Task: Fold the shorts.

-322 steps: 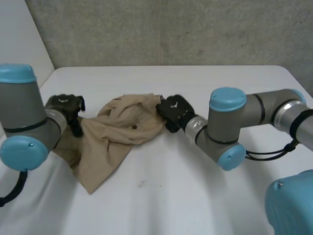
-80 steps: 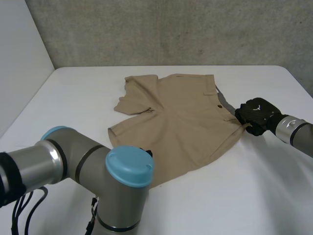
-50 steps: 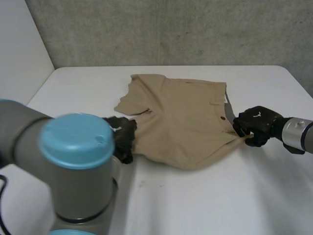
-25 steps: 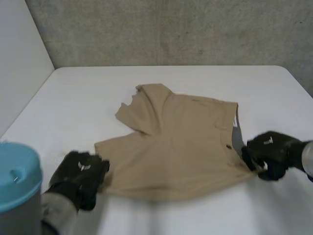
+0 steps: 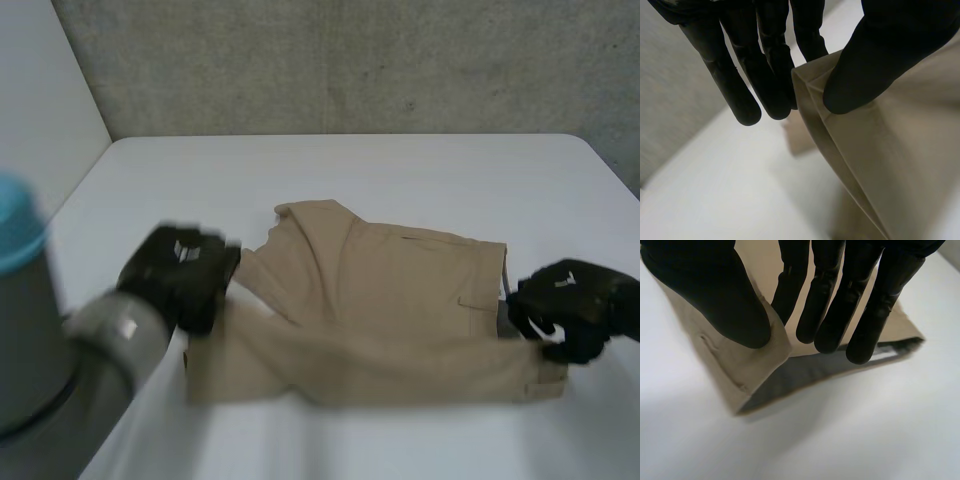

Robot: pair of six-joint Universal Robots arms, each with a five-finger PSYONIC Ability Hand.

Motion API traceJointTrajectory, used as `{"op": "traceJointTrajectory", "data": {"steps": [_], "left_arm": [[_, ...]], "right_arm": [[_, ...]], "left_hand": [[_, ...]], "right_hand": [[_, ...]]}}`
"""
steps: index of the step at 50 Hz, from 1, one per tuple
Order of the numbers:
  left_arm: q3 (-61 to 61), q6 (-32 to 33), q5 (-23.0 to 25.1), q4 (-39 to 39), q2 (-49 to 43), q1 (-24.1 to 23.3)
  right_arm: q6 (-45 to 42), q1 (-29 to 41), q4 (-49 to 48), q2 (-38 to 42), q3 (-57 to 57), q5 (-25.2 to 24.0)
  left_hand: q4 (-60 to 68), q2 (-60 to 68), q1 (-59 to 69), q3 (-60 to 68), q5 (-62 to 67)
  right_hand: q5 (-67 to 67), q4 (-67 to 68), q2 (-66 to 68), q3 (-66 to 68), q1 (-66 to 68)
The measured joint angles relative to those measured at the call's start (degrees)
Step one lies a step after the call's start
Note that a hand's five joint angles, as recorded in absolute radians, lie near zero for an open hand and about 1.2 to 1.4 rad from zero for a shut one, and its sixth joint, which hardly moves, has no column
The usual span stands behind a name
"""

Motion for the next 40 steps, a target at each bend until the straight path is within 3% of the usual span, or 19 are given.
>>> {"op": "traceJointTrajectory", "data": {"steps": [5, 11, 17, 22, 31, 32, 34, 36, 37, 39, 40], "left_arm": [[10.0, 2.1, -0.4, 5.9, -9.9, 0.9], [30.9, 3.6, -0.7, 8.8, -28.0, 0.8], [50.3, 4.6, -1.4, 9.0, -43.7, 1.0], [70.6, 10.5, -2.8, 13.9, -60.2, 1.4], [76.0, 15.0, -3.4, 31.0, -70.1, 2.0], [75.5, 15.0, -3.4, 33.0, -70.7, 2.0], [74.7, 14.9, -3.4, 34.5, -71.0, 1.9], [73.1, 14.8, -3.5, 35.7, -71.0, 1.7], [72.3, 14.7, -3.4, 35.9, -70.9, 1.5], [71.7, 14.7, -3.4, 36.1, -70.7, 1.4], [69.3, 14.6, -3.5, 36.4, -69.6, 0.7]], "right_arm": [[9.1, 4.6, -6.4, 7.6, -7.8, 4.6], [18.1, 11.2, -16.6, 16.0, -17.7, 14.2], [22.0, 14.2, -26.1, 21.7, -23.4, 20.6], [22.8, 16.9, -38.7, 28.5, -28.0, 27.1], [20.9, 18.0, -57.1, 38.0, -31.0, 31.1], [20.7, 18.1, -58.7, 39.4, -31.4, 31.2], [20.6, 18.2, -59.5, 40.3, -31.8, 31.2], [20.7, 18.7, -60.2, 41.4, -32.4, 31.2], [20.7, 18.8, -60.3, 41.4, -32.4, 31.2], [20.9, 19.0, -60.3, 41.2, -32.5, 31.2], [21.2, 19.4, -60.1, 39.4, -32.2, 31.1]], "left_hand": [[0.0, 0.0, 0.0, 0.0, 0.0], [0.0, 0.0, 0.1, 0.0, 0.0], [0.0, 0.1, 0.1, 0.1, 0.0], [0.0, 0.1, 0.1, 0.1, 0.0], [0.0, 0.1, 0.1, 0.1, 0.0], [0.0, 0.1, 0.1, 0.1, 0.0], [0.0, 0.1, 0.1, 0.1, 0.0], [-28.6, -29.7, -30.7, -28.0, -27.8], [-37.3, -37.1, -40.6, -36.5, -36.5], [-43.2, -44.1, -46.2, -42.2, -42.3], [-54.0, -53.8, -53.0, -53.0, -52.4]], "right_hand": [[0.6, 0.0, 0.0, 0.0, 0.0], [0.8, 0.0, 0.0, 0.0, 0.0], [0.9, 0.0, 0.0, 0.0, 0.0], [1.0, 0.0, 0.0, 0.0, 0.0], [1.0, 0.1, 0.0, 0.0, 0.0], [-12.3, -15.3, -14.9, -15.1, -10.5], [-19.6, -23.1, -24.0, -24.1, -18.1], [-43.4, -46.8, -47.0, -46.8, -38.4], [-43.4, -46.8, -47.0, -46.8, -38.4], [-43.4, -46.8, -47.0, -46.8, -38.4], [-51.8, -54.5, -54.5, -55.7, -43.2]]}}
